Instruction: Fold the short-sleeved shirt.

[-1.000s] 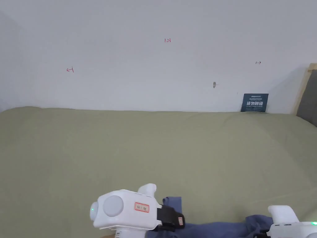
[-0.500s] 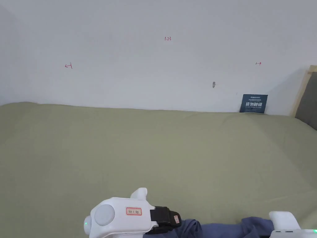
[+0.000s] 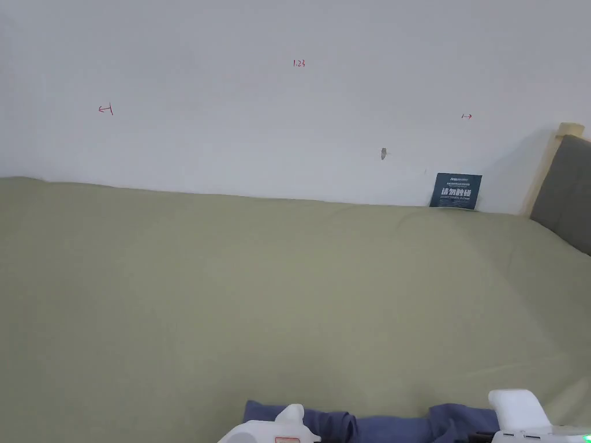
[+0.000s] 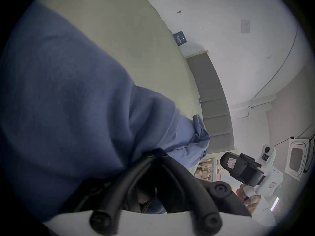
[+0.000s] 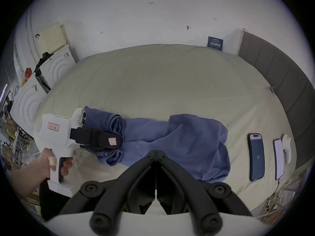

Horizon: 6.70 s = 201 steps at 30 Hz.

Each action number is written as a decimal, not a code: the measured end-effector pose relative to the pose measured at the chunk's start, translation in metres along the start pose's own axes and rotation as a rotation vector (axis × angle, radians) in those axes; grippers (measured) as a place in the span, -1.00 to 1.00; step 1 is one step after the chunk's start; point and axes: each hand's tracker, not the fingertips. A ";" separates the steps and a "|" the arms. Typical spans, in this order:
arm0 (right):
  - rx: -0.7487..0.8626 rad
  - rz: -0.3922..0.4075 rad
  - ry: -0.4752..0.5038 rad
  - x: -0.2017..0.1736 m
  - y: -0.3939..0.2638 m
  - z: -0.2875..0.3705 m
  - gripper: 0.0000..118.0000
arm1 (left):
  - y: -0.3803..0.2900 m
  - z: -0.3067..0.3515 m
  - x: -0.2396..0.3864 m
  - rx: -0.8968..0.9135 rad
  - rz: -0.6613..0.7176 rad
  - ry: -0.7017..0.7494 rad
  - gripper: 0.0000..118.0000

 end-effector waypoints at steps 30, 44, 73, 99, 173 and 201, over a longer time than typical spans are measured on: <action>-0.033 0.023 0.011 -0.013 -0.001 -0.005 -1.00 | 0.044 0.143 -0.072 0.051 0.019 -0.090 0.88; -0.059 0.025 0.010 -0.020 -0.004 -0.013 -1.00 | 0.047 0.143 -0.061 0.100 0.011 0.078 -0.85; -0.061 0.044 0.069 -0.055 0.002 -0.021 -1.00 | 0.043 0.194 0.069 0.079 -0.195 0.161 -0.84; -0.060 0.018 0.053 -0.045 -0.005 -0.027 -1.00 | 0.016 0.074 0.025 0.029 -0.100 0.076 -0.74; -0.240 -0.121 0.330 -0.149 0.040 -0.123 -1.00 | 0.038 0.184 -0.045 0.034 -0.109 0.109 -0.71; 0.332 -0.085 0.126 -0.560 0.076 -0.077 -0.97 | 0.161 0.562 -0.209 0.136 -0.122 0.628 -0.71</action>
